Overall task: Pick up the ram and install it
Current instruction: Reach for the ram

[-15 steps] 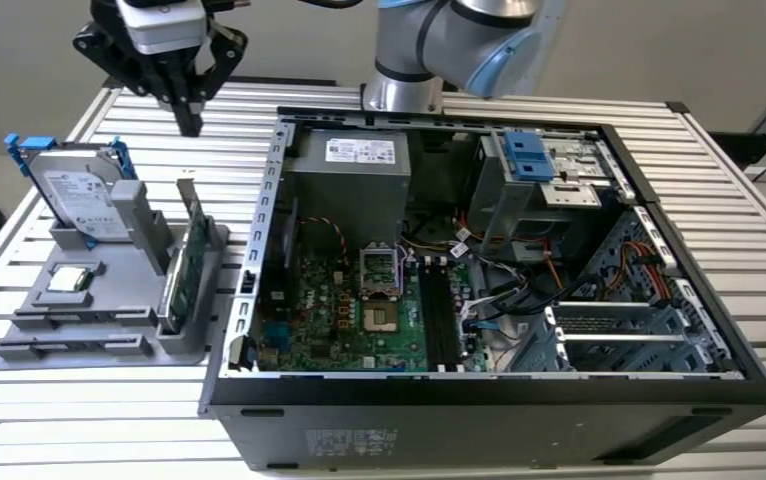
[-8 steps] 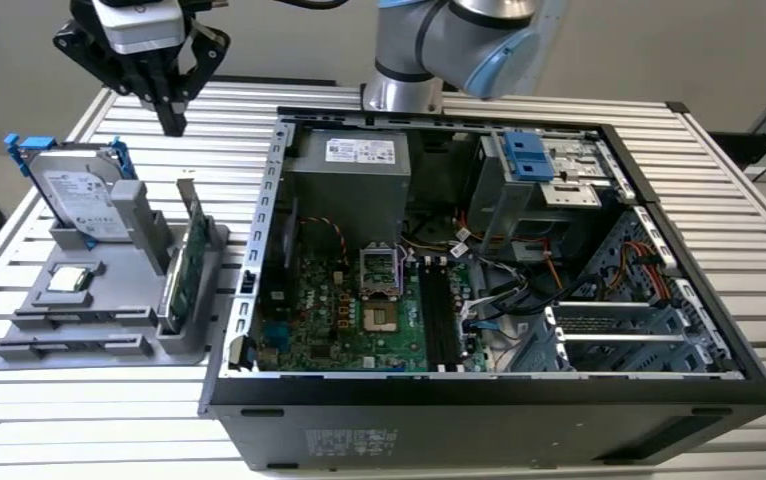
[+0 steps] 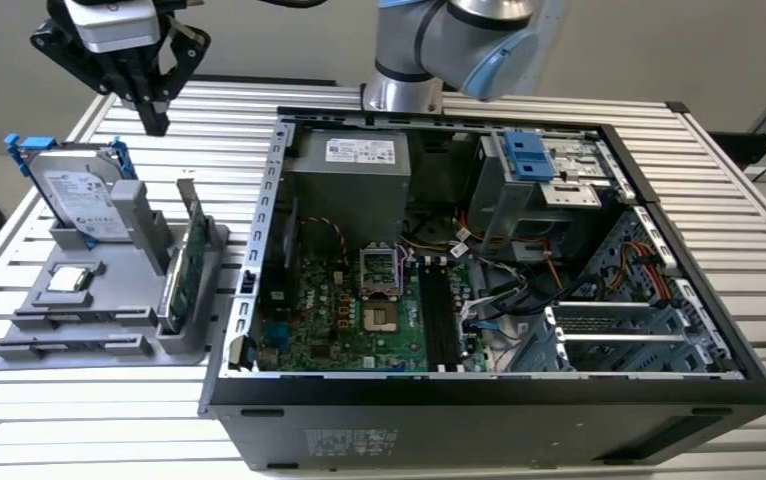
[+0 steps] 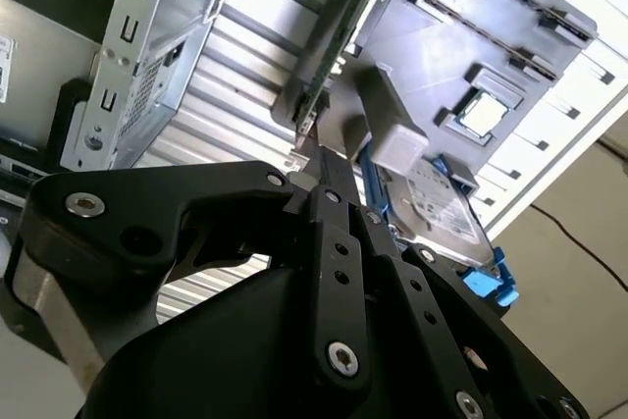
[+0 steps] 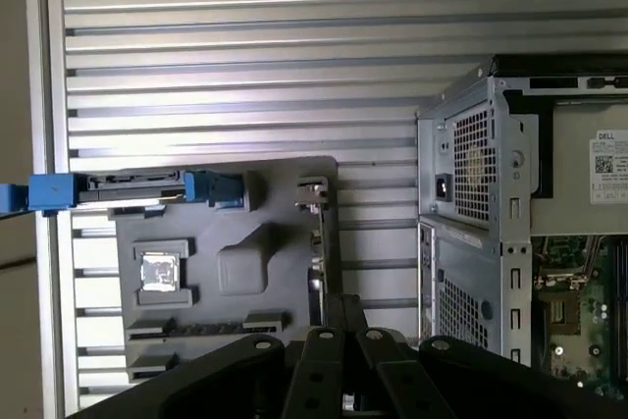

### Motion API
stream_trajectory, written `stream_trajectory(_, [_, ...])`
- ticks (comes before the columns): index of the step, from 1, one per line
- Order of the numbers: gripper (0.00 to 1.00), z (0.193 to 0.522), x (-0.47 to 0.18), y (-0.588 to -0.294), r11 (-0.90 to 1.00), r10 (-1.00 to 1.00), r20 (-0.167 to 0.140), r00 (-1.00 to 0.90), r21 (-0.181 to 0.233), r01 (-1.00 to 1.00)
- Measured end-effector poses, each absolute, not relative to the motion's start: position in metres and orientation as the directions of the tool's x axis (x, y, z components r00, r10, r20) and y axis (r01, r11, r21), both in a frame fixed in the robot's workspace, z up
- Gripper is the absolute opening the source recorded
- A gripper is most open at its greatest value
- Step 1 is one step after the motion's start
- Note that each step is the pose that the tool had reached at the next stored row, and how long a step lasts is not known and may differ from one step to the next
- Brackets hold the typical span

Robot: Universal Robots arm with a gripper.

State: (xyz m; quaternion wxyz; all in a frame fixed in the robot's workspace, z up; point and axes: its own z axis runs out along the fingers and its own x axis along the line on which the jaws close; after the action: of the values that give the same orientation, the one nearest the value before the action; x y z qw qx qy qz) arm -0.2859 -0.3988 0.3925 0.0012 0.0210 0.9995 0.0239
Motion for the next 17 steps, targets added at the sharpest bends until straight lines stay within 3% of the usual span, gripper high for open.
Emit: stream_trajectory(17, [0.0, 0.393, -0.299, -0.399, 0.999, 0.017, -0.001, -1.0, 0.048, 0.017])
